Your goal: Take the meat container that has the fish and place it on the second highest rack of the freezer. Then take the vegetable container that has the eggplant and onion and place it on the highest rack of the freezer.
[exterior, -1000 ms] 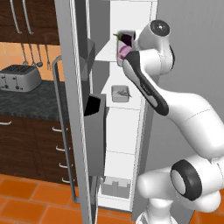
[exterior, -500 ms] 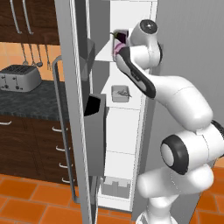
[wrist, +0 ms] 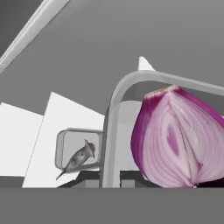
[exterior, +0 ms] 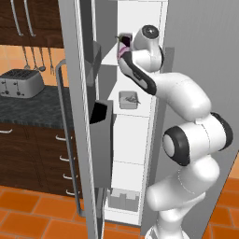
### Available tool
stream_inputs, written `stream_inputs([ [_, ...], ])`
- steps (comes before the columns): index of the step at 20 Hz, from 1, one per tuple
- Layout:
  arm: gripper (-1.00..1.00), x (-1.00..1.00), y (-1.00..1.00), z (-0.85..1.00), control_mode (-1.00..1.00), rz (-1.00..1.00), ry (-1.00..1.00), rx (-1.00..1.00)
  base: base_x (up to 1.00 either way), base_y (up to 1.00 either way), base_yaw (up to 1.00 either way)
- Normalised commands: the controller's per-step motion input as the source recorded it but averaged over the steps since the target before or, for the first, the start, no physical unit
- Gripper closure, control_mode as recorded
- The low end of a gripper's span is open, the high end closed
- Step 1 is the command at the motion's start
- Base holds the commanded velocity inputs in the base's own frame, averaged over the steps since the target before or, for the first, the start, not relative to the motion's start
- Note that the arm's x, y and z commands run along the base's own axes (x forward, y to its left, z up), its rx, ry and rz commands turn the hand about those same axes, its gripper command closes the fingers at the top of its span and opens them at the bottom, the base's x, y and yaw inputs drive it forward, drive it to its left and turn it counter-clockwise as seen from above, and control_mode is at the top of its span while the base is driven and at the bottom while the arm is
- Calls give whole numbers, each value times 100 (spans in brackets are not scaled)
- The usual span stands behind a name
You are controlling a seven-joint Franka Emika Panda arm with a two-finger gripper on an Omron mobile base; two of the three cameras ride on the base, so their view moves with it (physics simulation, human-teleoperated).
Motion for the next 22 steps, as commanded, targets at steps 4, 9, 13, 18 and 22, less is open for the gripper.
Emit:
stream_inputs([
  [4,100,70,-3,-1,-100,-3,-1,0,0,0,0],
  [9,100,58,-1,-6,-100,-1,0,0,0,0,0],
  [13,100,44,0,-15,-100,0,0,0,0,0,0],
  [18,100,57,-1,-8,-100,-2,0,0,0,0,0],
  [22,-100,24,0,-2,-100,-3,0,0,0,0,0],
])
